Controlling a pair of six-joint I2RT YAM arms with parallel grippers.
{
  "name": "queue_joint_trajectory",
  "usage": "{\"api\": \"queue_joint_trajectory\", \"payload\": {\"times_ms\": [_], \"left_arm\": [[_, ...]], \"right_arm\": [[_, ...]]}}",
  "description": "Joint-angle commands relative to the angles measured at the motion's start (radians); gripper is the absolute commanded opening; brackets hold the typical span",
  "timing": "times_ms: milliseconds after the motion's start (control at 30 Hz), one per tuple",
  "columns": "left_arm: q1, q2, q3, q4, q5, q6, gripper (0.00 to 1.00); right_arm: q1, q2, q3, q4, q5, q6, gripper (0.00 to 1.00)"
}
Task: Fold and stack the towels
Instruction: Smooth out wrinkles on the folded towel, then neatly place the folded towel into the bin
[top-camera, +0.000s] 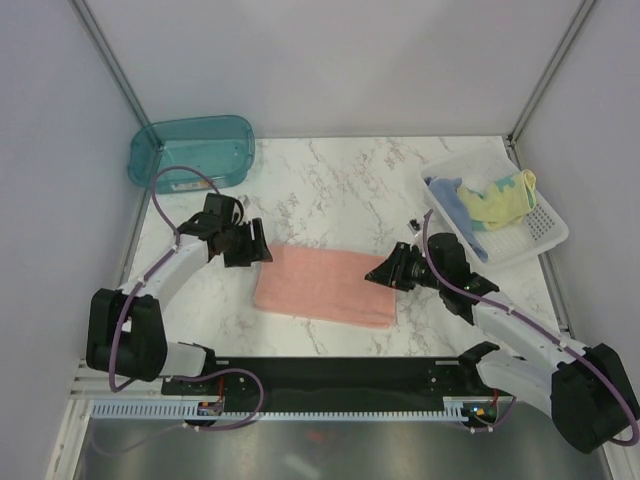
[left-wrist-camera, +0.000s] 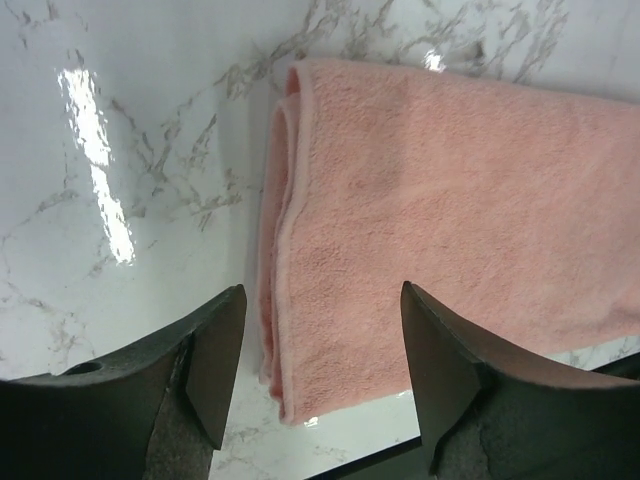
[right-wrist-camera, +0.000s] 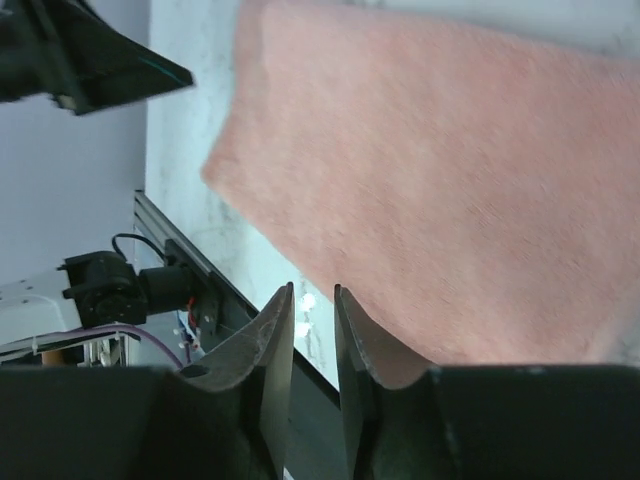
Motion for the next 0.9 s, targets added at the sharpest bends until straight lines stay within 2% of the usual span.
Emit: {"api": "queue_joint_trajectory", "payload": {"times_ms": [0, 167, 267, 467, 500, 567, 867], "left_arm": [[0.022, 0.048, -0.039, -0.036, 0.103, 0.104, 0.71], [0.025, 0.135, -0.039, -0.021, 0.172, 0.138, 0.72], [0.026, 0.166, -0.04, -0.012, 0.155, 0.125, 0.74], [0.023, 0.235, -0.05, -0.004, 0.203, 0.118, 0.69], [0.023, 0.231, -0.051, -0.002, 0.2, 0.115, 0.69], [0.023, 0.232, -0.054, 0.004, 0.181, 0.113, 0.68], [0.019, 0.269, -0.039, 0.024, 0.18, 0.115, 0.57]], "right_arm": [[0.005, -0.035, 0.1, -0.092, -0.026, -0.059, 0.33], [0.003, -0.046, 0.229, -0.157, -0.033, -0.115, 0.43], [0.005, -0.047, 0.267, -0.166, -0.033, -0.126, 0.52], [0.003, -0.072, 0.289, -0.174, -0.029, -0.128, 0.77], [0.002, -0.073, 0.292, -0.188, -0.02, -0.132, 0.86], [-0.002, -0.081, 0.298, -0.196, -0.015, -0.137, 0.98], [-0.003, -0.09, 0.31, -0.2, -0.01, -0.131, 0.98]]}}
